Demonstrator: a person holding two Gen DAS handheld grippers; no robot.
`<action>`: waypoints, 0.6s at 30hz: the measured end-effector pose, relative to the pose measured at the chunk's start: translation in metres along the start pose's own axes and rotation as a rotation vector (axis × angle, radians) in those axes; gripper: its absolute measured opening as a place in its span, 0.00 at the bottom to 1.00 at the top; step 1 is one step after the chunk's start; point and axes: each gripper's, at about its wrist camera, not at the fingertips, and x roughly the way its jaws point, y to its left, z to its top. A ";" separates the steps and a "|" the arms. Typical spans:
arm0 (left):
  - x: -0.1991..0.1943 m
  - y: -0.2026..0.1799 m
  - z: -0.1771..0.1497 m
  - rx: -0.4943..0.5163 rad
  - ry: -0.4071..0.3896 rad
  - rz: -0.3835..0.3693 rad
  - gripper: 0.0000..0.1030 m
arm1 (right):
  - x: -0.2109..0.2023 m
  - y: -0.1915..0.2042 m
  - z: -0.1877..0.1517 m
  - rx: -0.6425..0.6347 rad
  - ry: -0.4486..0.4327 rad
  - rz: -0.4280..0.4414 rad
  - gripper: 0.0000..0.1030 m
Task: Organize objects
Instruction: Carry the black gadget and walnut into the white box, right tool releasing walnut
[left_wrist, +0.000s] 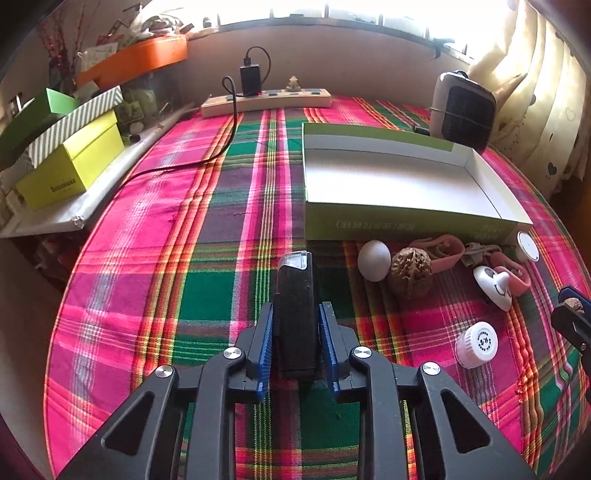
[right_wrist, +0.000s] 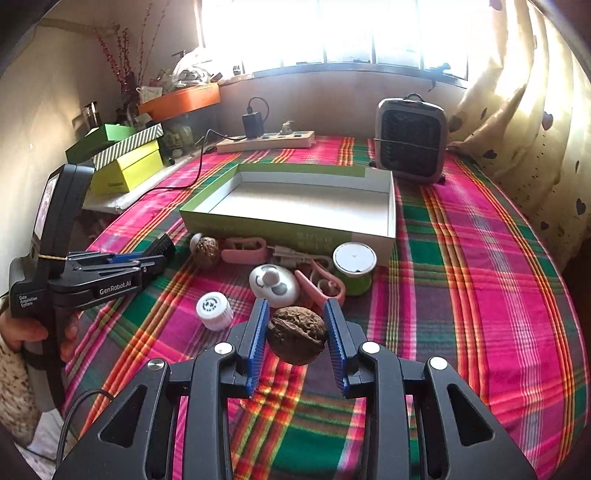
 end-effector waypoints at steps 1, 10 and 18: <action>-0.001 0.000 0.001 -0.001 0.000 -0.005 0.21 | 0.001 0.000 0.002 -0.001 0.000 0.003 0.31; -0.020 -0.003 0.025 0.024 -0.042 -0.038 0.21 | 0.002 0.000 0.022 -0.007 -0.017 0.016 0.31; -0.024 -0.011 0.056 0.048 -0.068 -0.079 0.21 | 0.011 -0.005 0.055 -0.019 -0.030 0.009 0.31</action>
